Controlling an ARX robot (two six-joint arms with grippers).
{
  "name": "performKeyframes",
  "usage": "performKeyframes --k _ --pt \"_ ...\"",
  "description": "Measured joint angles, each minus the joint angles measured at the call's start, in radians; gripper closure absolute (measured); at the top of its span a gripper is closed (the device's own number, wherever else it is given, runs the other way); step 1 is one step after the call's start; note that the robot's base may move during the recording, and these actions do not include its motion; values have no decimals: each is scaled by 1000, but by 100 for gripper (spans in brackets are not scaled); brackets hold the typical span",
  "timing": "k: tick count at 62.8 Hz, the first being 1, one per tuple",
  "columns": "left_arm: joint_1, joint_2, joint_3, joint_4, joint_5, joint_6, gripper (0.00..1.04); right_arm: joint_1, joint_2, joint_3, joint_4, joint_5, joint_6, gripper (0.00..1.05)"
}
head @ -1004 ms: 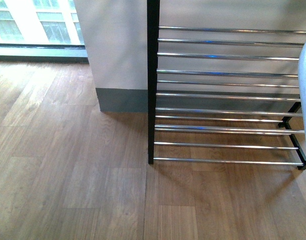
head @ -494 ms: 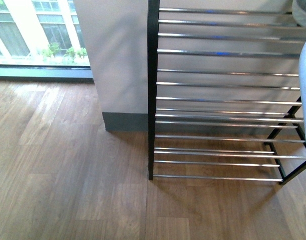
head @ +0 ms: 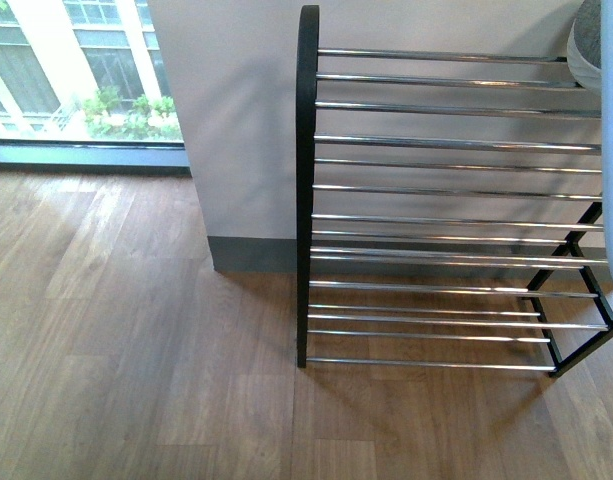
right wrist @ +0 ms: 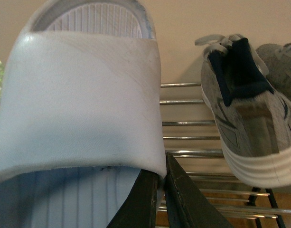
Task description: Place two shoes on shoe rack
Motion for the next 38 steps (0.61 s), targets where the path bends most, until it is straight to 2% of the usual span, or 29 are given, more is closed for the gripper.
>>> performKeyframes --k 17,38 --pt "0 0 0 0 1 0 103 63 152 294 -283 39 -16 103" --pt "0 0 0 0 0 0 103 57 440 654 -521 108 -138 103"
